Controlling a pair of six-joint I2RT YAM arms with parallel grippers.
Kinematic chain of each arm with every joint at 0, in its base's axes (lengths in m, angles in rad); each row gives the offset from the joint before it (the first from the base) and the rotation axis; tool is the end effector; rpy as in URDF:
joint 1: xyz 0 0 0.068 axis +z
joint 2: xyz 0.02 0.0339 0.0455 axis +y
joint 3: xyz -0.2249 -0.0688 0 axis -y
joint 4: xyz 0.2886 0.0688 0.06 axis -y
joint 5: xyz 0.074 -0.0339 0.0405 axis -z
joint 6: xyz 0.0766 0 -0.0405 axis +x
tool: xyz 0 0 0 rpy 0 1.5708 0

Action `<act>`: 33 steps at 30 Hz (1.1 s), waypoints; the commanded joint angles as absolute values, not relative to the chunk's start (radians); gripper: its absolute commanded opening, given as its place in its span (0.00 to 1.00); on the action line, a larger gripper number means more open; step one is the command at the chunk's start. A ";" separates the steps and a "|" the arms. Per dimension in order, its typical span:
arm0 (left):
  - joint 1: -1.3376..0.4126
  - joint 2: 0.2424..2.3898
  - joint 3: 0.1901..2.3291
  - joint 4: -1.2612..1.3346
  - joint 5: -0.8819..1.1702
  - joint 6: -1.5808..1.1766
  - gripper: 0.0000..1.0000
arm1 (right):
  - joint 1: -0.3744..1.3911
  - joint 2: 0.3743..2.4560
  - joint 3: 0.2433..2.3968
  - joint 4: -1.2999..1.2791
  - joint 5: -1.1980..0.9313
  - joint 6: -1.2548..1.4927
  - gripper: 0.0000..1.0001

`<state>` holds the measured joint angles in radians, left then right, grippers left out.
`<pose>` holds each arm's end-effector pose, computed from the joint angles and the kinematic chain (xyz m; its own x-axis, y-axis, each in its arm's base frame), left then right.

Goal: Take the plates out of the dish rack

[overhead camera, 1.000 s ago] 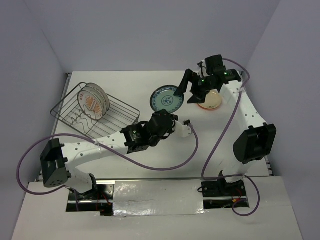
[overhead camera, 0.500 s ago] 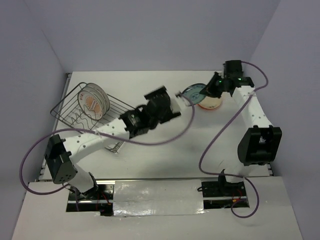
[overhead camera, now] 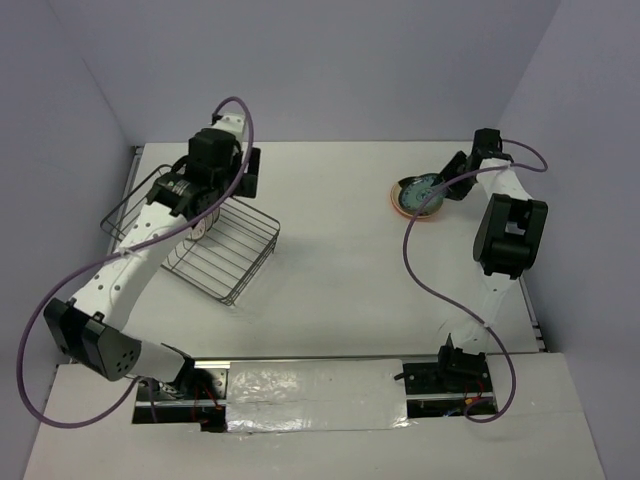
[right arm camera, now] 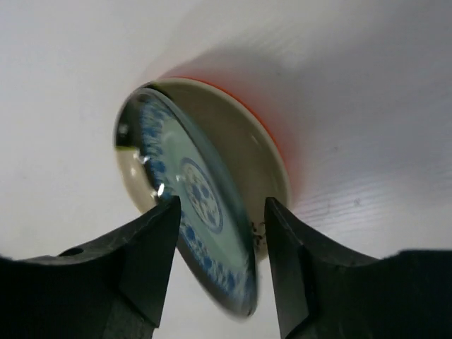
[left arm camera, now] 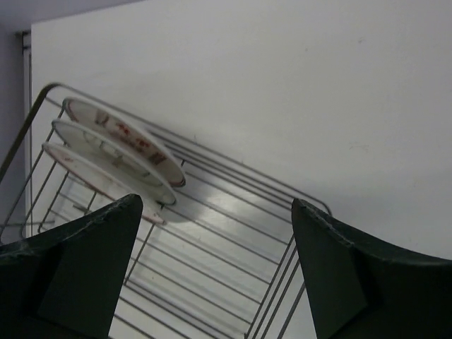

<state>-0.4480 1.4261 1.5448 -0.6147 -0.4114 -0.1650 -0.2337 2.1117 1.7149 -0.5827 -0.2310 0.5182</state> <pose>0.3683 -0.1430 0.3612 -0.4363 0.0426 -0.8988 0.0085 0.9990 0.0433 0.4982 -0.1006 0.1268 -0.6515 0.6507 -0.3901 0.4880 0.7531 0.4412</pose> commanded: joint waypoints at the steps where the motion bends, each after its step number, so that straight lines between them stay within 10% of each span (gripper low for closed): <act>1: -0.391 1.332 1.490 -0.673 -0.341 -0.245 0.99 | -0.233 2.092 1.675 -0.568 -0.172 0.474 0.63; 11: -0.166 1.370 1.489 -0.775 -0.219 -0.483 1.00 | -0.103 2.135 1.818 -0.923 0.202 0.498 0.82; 17: -0.063 1.450 1.522 -0.775 -0.311 -0.655 0.98 | -0.008 1.814 1.655 -0.853 0.351 0.494 0.84; 33: 0.060 1.606 1.421 -0.519 -0.233 -0.750 0.54 | 0.249 1.635 1.703 -0.959 0.374 0.379 0.83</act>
